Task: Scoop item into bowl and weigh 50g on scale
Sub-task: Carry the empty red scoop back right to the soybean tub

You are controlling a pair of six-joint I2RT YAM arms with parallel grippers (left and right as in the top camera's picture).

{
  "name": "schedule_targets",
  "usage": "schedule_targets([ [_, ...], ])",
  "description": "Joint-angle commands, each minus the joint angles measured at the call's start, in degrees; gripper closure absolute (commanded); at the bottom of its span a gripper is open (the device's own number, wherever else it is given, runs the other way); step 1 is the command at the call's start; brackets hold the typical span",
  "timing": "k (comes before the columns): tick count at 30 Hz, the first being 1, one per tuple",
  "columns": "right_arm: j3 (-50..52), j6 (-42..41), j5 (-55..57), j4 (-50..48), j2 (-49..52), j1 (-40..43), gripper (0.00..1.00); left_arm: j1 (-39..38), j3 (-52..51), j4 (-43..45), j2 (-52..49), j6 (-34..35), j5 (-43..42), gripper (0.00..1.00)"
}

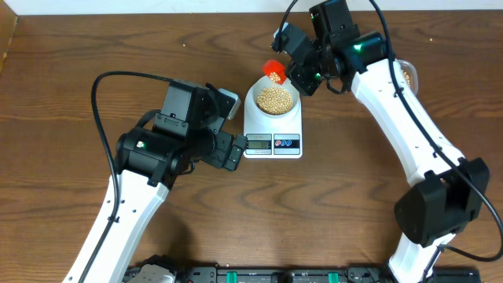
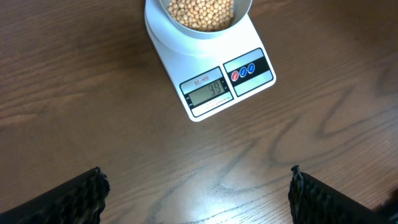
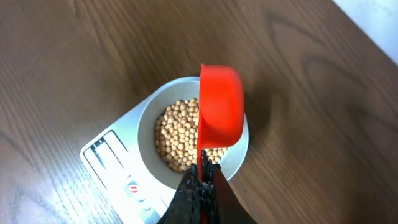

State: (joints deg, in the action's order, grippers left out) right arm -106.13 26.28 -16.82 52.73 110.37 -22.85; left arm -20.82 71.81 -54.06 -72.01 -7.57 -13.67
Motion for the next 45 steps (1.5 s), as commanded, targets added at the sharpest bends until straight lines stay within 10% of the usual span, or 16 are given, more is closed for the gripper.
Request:
schedule_targets([
  [1,-1.1,1.3,0.9,0.7,-0.6,-0.7,0.99,0.2,-0.1,-0.3,-0.3,-0.5,-0.7,0.05],
  [17,-1.1,4.1,13.7,4.5,-0.6,-5.4,0.99,0.2,-0.1,-0.3,-0.3,-0.5,-0.7,0.05],
  [27,-3.1,0.1,1.8,4.1,-3.0,-3.5,0.99,0.2,-0.1,-0.3,-0.3,-0.5,-0.7,0.05],
  [37,-3.4,-11.1,-1.8,6.0,-11.9,8.3,0.99,0.2,-0.1,-0.3,-0.3,-0.5,-0.7,0.05],
  [45,-3.4,-27.0,15.8,17.6,-12.3,18.3,0.99,0.2,-0.1,-0.3,-0.3,-0.5,-0.7,0.05],
])
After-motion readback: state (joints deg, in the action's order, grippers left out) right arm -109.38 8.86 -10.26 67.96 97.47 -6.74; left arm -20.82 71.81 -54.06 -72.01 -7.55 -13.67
